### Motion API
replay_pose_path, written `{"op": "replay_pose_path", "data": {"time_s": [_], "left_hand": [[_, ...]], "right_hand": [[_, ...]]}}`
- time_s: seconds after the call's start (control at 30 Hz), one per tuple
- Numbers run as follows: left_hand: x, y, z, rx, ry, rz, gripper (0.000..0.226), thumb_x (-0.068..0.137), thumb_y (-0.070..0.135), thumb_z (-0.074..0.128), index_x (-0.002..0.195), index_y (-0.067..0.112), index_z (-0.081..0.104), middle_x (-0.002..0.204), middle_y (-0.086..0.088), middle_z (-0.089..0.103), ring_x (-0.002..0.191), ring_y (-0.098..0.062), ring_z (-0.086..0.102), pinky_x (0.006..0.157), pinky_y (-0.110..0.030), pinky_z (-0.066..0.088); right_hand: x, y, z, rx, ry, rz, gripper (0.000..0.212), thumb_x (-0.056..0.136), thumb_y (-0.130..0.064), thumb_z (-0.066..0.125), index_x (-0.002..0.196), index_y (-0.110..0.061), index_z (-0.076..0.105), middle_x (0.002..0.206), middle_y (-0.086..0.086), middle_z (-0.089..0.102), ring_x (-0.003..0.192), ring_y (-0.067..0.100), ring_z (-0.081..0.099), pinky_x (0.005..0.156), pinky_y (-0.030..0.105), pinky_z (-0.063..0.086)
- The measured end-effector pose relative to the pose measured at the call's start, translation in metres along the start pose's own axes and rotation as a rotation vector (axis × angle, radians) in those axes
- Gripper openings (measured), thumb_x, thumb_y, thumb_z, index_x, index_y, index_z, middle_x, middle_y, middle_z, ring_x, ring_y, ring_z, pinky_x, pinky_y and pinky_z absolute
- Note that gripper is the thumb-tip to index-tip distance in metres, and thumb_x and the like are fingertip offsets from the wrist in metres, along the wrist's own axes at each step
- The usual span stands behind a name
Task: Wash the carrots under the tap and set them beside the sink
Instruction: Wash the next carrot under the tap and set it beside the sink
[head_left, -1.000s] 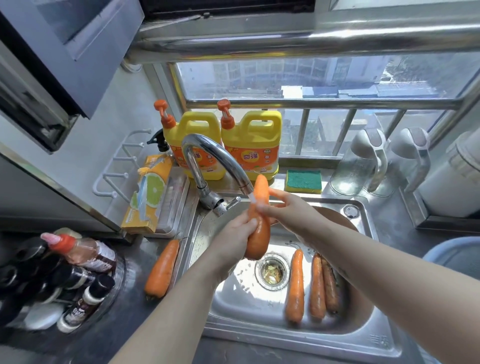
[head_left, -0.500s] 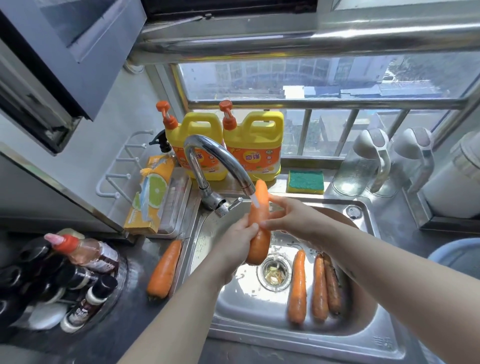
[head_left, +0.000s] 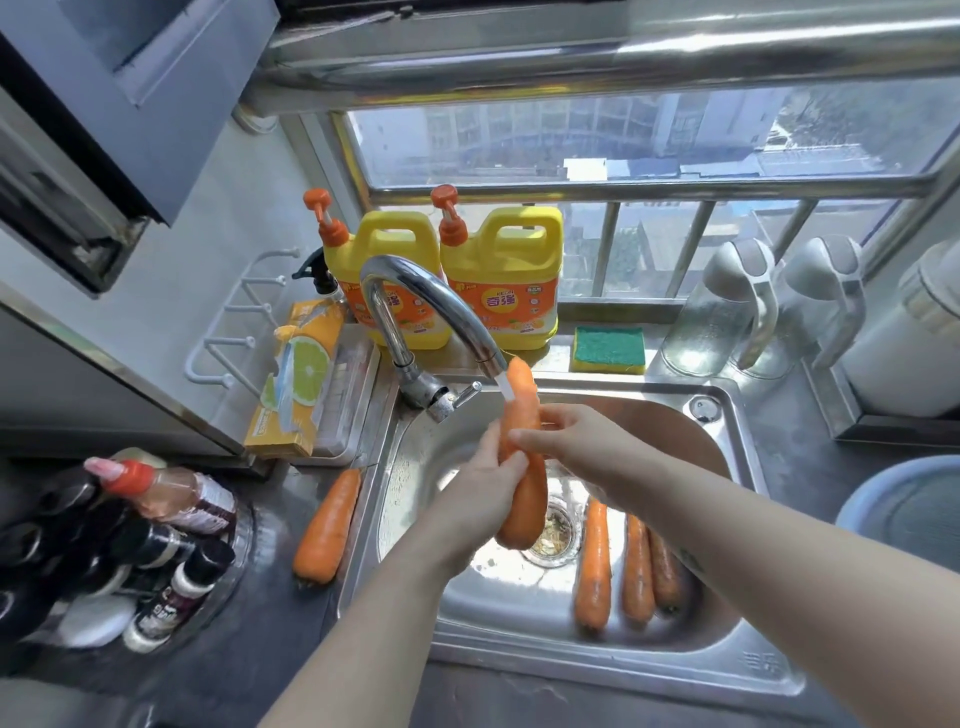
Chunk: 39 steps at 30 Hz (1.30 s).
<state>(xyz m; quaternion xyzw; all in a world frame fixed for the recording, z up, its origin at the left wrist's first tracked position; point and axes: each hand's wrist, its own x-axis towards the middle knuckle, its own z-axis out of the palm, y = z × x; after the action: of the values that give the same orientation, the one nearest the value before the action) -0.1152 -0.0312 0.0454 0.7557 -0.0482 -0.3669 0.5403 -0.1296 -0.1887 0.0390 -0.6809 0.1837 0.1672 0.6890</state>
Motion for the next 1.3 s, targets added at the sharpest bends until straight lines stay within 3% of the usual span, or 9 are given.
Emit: {"op": "replay_pose_path", "data": {"time_s": [0.13, 0.23, 0.33, 0.5, 0.7, 0.87, 1.13, 1.23, 1.3], "left_hand": [[-0.003, 0.003, 0.007, 0.252, 0.043, 0.089, 0.058, 0.098, 0.030, 0.054, 0.146, 0.046, 0.023, 0.104, -0.002, 0.069, 0.084, -0.019, 0.069, 0.076, -0.043, 0.060], [-0.005, 0.000, 0.015, 0.292, 0.086, 0.116, 0.059, 0.093, 0.023, 0.052, 0.140, 0.047, 0.026, 0.084, -0.009, 0.066, 0.057, -0.022, 0.058, 0.052, -0.039, 0.046], [-0.006, -0.002, 0.017, 0.252, 0.113, 0.129, 0.047, 0.093, 0.027, 0.055, 0.132, 0.043, 0.035, 0.082, -0.005, 0.064, 0.057, -0.020, 0.057, 0.056, -0.039, 0.047], [-0.008, -0.001, 0.011, 0.282, 0.166, 0.111, 0.041, 0.099, 0.039, 0.058, 0.134, 0.041, 0.037, 0.093, 0.008, 0.067, 0.072, -0.009, 0.064, 0.066, -0.033, 0.052], [-0.015, -0.008, 0.012, 0.314, 0.136, 0.100, 0.047, 0.091, 0.037, 0.055, 0.132, 0.048, 0.036, 0.086, 0.002, 0.066, 0.064, -0.021, 0.063, 0.065, -0.049, 0.056], [-0.018, -0.009, 0.007, 0.268, 0.144, 0.053, 0.047, 0.094, 0.034, 0.054, 0.135, 0.049, 0.036, 0.081, 0.004, 0.063, 0.059, -0.015, 0.058, 0.054, -0.031, 0.044], [-0.028, -0.006, 0.011, 0.363, 0.135, 0.108, 0.053, 0.094, 0.033, 0.057, 0.139, 0.047, 0.034, 0.096, 0.007, 0.064, 0.077, -0.020, 0.068, 0.077, -0.051, 0.058], [-0.029, -0.011, 0.009, 0.377, 0.159, 0.105, 0.054, 0.095, 0.038, 0.058, 0.141, 0.049, 0.031, 0.100, 0.012, 0.061, 0.079, -0.013, 0.067, 0.077, -0.047, 0.058], [-0.031, -0.012, 0.011, 0.423, 0.178, 0.109, 0.054, 0.096, 0.038, 0.058, 0.142, 0.048, 0.029, 0.100, 0.017, 0.057, 0.082, -0.013, 0.066, 0.077, -0.047, 0.057]], "right_hand": [[0.002, -0.007, 0.008, -0.110, 0.150, -0.003, 0.030, 0.090, -0.039, 0.071, 0.103, -0.012, 0.074, 0.098, 0.007, 0.077, 0.097, 0.022, 0.073, 0.092, 0.040, 0.055], [0.006, -0.013, 0.013, -0.317, 0.240, 0.000, 0.057, 0.096, -0.056, 0.055, 0.095, -0.002, 0.074, 0.091, 0.013, 0.075, 0.082, 0.022, 0.068, 0.088, 0.044, 0.054], [0.006, -0.013, 0.012, -0.304, 0.229, -0.006, 0.061, 0.099, -0.055, 0.049, 0.094, 0.000, 0.073, 0.089, 0.014, 0.073, 0.078, 0.021, 0.064, 0.083, 0.041, 0.053], [0.001, -0.012, 0.016, -0.159, 0.121, -0.025, 0.020, 0.092, -0.026, 0.068, 0.104, -0.010, 0.071, 0.102, 0.011, 0.075, 0.097, 0.025, 0.072, 0.089, 0.039, 0.055], [0.012, -0.018, 0.017, -0.388, 0.339, -0.069, 0.051, 0.097, -0.050, 0.057, 0.089, -0.001, 0.070, 0.077, 0.009, 0.068, 0.071, 0.025, 0.061, 0.069, 0.036, 0.048], [0.009, -0.013, 0.018, -0.252, 0.177, -0.068, 0.025, 0.093, -0.030, 0.068, 0.111, -0.014, 0.064, 0.103, 0.008, 0.072, 0.094, 0.022, 0.070, 0.089, 0.042, 0.056], [0.014, -0.019, 0.012, -0.238, 0.366, -0.082, 0.050, 0.100, -0.044, 0.053, 0.081, 0.000, 0.069, 0.073, 0.011, 0.069, 0.067, 0.023, 0.065, 0.080, 0.046, 0.057], [0.007, -0.014, 0.013, -0.096, 0.173, -0.037, 0.023, 0.095, -0.028, 0.065, 0.101, -0.006, 0.070, 0.096, 0.010, 0.075, 0.084, 0.022, 0.072, 0.089, 0.044, 0.059], [0.007, -0.011, 0.013, -0.154, 0.216, -0.048, 0.017, 0.089, -0.024, 0.072, 0.098, -0.010, 0.072, 0.098, 0.012, 0.075, 0.092, 0.027, 0.073, 0.090, 0.045, 0.059]]}}
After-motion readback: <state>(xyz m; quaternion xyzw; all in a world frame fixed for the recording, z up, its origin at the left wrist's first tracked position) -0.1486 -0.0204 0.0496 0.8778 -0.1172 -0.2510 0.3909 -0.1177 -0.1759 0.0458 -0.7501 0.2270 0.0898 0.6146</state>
